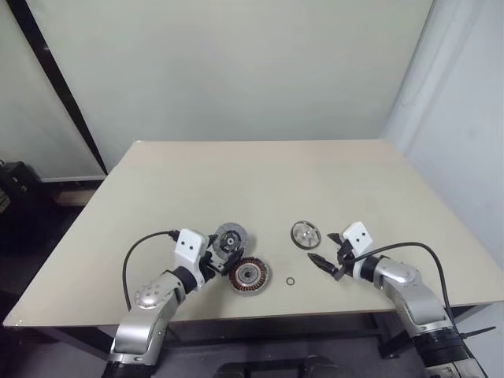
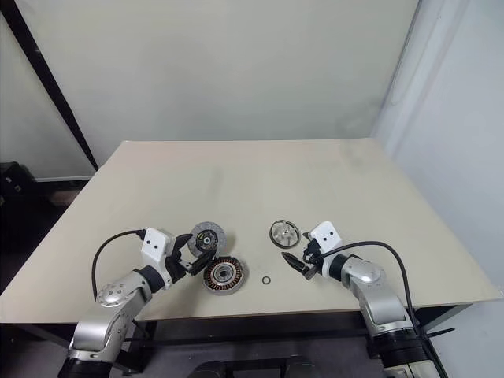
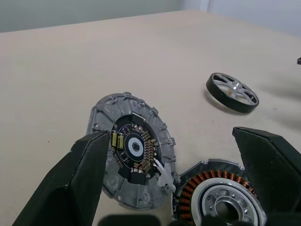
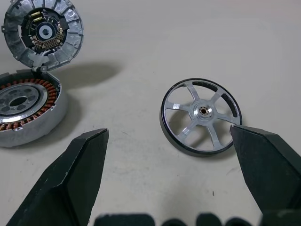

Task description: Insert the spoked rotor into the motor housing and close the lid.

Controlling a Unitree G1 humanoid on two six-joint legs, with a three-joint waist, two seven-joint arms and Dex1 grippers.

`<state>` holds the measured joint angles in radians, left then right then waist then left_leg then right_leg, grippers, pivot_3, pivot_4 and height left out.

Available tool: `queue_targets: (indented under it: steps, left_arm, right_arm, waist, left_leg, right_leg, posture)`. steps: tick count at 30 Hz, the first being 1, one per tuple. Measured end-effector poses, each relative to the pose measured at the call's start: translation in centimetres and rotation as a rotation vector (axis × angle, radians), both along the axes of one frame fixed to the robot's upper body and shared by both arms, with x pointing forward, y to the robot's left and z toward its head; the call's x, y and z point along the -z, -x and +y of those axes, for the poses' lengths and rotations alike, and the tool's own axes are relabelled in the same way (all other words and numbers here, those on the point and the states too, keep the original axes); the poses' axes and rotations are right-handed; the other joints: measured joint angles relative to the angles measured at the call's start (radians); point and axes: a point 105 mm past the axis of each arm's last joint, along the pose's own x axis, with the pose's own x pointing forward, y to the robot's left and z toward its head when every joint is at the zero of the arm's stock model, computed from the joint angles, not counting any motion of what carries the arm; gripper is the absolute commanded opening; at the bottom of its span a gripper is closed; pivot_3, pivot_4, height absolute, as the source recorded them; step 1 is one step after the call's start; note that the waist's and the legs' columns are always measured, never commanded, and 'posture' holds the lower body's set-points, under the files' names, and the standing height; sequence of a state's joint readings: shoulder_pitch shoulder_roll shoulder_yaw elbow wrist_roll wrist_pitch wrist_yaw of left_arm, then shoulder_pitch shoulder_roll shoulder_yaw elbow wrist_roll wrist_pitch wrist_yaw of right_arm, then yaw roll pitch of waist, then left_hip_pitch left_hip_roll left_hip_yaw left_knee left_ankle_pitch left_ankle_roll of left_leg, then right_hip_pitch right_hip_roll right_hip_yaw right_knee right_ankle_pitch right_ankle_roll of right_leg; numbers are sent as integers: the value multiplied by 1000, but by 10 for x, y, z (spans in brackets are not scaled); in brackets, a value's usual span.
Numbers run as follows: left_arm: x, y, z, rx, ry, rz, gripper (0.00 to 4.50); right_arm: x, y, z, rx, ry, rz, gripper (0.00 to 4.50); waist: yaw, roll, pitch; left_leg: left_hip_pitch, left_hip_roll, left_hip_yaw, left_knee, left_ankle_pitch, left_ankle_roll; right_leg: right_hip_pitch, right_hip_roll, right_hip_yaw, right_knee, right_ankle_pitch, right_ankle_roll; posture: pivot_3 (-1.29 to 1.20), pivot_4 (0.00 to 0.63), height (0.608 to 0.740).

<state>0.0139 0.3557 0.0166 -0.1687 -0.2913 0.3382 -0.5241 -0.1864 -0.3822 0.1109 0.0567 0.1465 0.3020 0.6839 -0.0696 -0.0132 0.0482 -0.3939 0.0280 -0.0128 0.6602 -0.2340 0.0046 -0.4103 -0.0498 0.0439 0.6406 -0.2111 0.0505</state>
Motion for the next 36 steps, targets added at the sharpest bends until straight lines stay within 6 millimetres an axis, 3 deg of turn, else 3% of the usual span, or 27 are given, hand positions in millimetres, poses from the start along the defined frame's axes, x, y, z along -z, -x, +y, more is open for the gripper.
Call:
queue_targets:
  steps: [11, 17, 27, 36]
  left_arm:
    - [0, 0, -2, 2, 8, -1, 4479]
    - [-1, 3, -4, 34, 15, -5, 4479]
    - [16, 47, -8, 219, 55, 65, 4479]
    - [23, 59, -11, 294, 48, 107, 4479]
  right_arm:
    - [-5, 0, 3, -9, -11, -7, 4500]
    - [0, 12, 8, -63, 8, 60, 4500]
    - [14, 34, 28, -190, 74, 141, 4500]
    - [25, 40, 41, -221, 117, 172, 4500]
  waist:
    - [0, 0, 0]
    - [1, 0, 0]
    - [-1, 1, 0]
    - [0, 1, 1]
  left_leg:
    - [0, 0, 0, 0, 0, 0]
    - [0, 0, 0, 0, 0, 0]
    - [0, 1, 1, 0, -3, -4]
    - [0, 1, 1, 0, -3, -4]
  right_leg:
    - [0, 0, 0, 0, 0, 0]
    - [0, 0, 0, 0, 0, 0]
    - [-4, -2, -1, -1, 0, 0]
    - [-4, -3, -1, -1, 0, 0]
  posture:
    - [0, 0, 740]
    - [0, 0, 740]
    - [0, 0, 740]
    - [0, 0, 740]
